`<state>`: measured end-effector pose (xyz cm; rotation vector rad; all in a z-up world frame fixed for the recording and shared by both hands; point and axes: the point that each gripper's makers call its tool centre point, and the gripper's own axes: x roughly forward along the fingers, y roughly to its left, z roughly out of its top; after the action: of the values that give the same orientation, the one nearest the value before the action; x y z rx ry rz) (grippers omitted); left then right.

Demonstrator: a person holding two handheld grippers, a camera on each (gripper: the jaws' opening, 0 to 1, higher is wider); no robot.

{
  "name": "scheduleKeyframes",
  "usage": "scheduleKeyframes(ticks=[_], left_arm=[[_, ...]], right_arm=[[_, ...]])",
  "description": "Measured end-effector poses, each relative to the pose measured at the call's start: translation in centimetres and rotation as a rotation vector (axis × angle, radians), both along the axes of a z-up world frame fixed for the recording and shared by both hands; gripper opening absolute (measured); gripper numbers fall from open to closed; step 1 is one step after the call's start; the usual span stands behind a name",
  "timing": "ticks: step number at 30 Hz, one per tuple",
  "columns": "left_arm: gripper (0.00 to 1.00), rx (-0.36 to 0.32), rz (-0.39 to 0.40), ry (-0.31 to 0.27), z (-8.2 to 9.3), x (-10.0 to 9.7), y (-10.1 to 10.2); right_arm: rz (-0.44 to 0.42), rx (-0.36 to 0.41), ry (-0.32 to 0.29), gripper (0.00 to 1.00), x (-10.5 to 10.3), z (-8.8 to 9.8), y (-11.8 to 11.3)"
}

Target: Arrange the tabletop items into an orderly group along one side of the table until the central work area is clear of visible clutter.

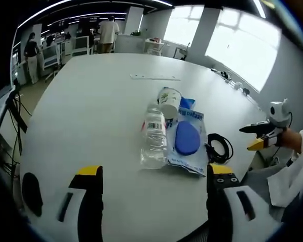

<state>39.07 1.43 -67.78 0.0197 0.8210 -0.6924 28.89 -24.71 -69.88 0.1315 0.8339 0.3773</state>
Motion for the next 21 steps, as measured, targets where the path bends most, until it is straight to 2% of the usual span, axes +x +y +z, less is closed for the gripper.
scheduleKeyframes(ticks=[14,21], left_arm=[[0.85,0.017,-0.042,0.018,-0.6,1.0,-1.1],[0.84,0.027,-0.059,0.029,-0.9,2.2,-2.1]], right_arm=[[0.030,0.002,0.020,0.75,0.3,-0.5,1.4],[0.026,0.018,0.033,0.75,0.0,-1.0,1.9]])
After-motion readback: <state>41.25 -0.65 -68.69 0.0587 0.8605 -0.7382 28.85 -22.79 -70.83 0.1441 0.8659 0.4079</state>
